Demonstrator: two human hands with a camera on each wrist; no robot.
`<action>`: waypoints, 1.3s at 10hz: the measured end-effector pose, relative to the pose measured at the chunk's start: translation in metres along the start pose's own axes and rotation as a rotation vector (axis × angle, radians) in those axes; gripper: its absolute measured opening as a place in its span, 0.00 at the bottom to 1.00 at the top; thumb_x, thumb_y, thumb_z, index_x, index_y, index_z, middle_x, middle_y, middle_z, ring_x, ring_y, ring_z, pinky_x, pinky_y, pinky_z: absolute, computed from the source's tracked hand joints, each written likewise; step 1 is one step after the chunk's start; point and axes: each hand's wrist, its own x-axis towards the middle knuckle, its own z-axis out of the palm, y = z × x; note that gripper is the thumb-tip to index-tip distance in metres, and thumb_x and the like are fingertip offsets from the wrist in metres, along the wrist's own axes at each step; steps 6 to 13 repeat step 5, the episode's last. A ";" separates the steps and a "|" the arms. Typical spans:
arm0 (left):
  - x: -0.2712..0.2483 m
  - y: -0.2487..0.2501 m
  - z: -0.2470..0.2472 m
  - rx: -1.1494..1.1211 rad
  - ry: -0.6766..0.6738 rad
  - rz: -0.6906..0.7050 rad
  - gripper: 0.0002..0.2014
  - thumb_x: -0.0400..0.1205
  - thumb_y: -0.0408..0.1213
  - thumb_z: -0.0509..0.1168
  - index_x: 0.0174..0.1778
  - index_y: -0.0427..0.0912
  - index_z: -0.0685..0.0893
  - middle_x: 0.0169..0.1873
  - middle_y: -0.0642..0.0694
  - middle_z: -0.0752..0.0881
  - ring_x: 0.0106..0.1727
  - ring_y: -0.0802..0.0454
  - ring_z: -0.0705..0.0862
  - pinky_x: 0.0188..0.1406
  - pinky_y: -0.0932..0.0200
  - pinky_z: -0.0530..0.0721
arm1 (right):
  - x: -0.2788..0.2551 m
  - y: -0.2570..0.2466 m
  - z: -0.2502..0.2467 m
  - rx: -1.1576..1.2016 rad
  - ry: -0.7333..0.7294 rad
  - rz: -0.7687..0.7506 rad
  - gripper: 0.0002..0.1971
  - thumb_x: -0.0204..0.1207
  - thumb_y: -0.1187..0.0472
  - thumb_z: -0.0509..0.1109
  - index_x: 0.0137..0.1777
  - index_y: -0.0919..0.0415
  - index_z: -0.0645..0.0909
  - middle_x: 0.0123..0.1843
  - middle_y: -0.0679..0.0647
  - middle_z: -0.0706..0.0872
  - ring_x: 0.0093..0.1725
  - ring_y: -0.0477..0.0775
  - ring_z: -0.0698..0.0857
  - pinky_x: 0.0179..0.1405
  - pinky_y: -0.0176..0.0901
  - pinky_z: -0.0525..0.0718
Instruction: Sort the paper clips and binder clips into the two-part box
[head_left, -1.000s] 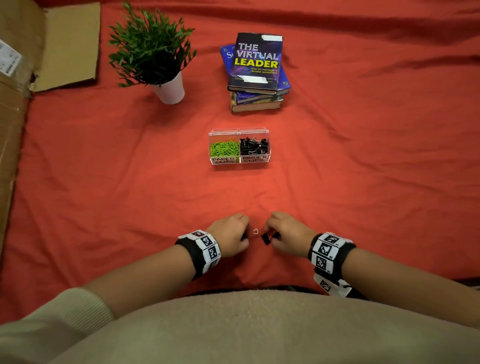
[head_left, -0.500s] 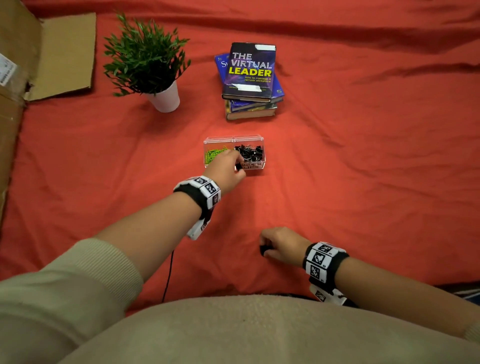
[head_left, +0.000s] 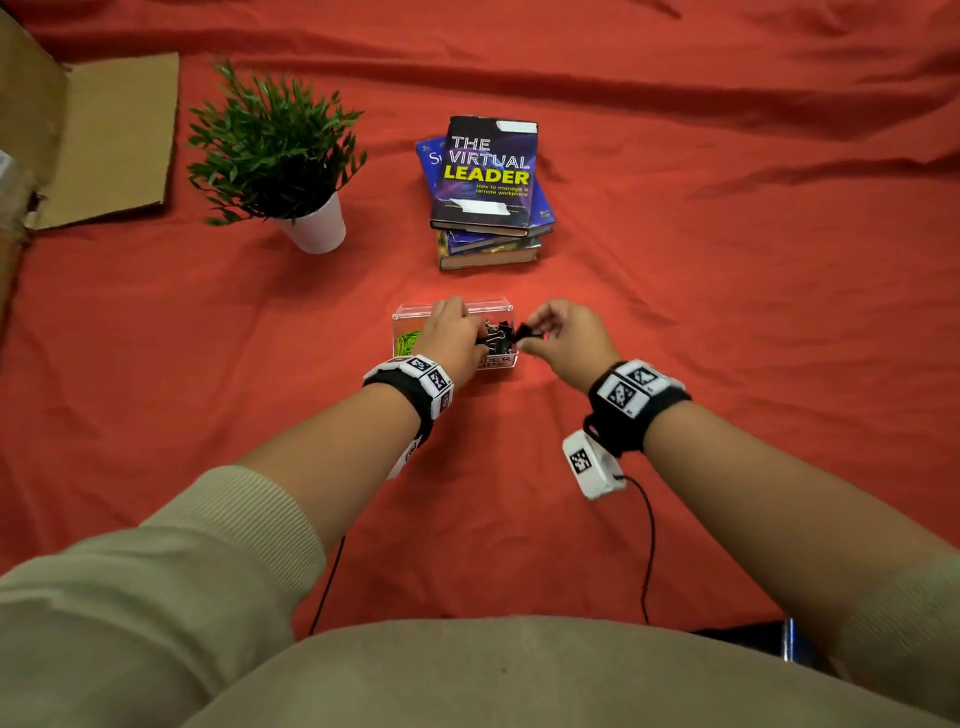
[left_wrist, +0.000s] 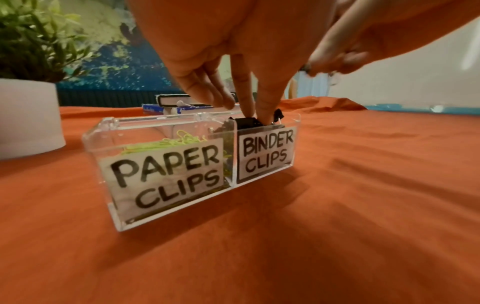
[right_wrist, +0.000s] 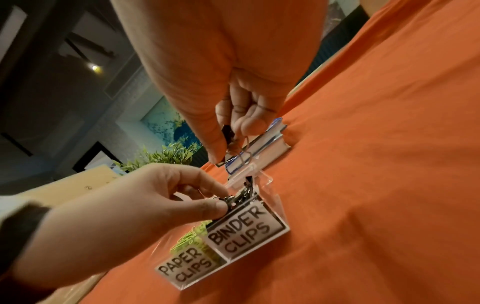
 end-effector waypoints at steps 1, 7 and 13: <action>-0.002 -0.003 -0.001 -0.039 0.041 -0.023 0.13 0.78 0.40 0.68 0.56 0.39 0.82 0.56 0.40 0.77 0.62 0.42 0.73 0.63 0.50 0.73 | 0.024 -0.015 0.013 -0.128 -0.004 -0.034 0.10 0.64 0.67 0.78 0.43 0.58 0.81 0.41 0.56 0.87 0.38 0.50 0.81 0.40 0.39 0.77; -0.071 -0.048 -0.005 -0.246 0.115 -0.104 0.12 0.78 0.34 0.67 0.57 0.40 0.83 0.53 0.41 0.80 0.59 0.44 0.77 0.63 0.53 0.72 | 0.037 -0.027 0.027 -0.402 -0.129 -0.207 0.15 0.75 0.69 0.66 0.60 0.63 0.85 0.59 0.62 0.87 0.58 0.62 0.84 0.60 0.42 0.77; -0.071 -0.048 -0.005 -0.246 0.115 -0.104 0.12 0.78 0.34 0.67 0.57 0.40 0.83 0.53 0.41 0.80 0.59 0.44 0.77 0.63 0.53 0.72 | 0.037 -0.027 0.027 -0.402 -0.129 -0.207 0.15 0.75 0.69 0.66 0.60 0.63 0.85 0.59 0.62 0.87 0.58 0.62 0.84 0.60 0.42 0.77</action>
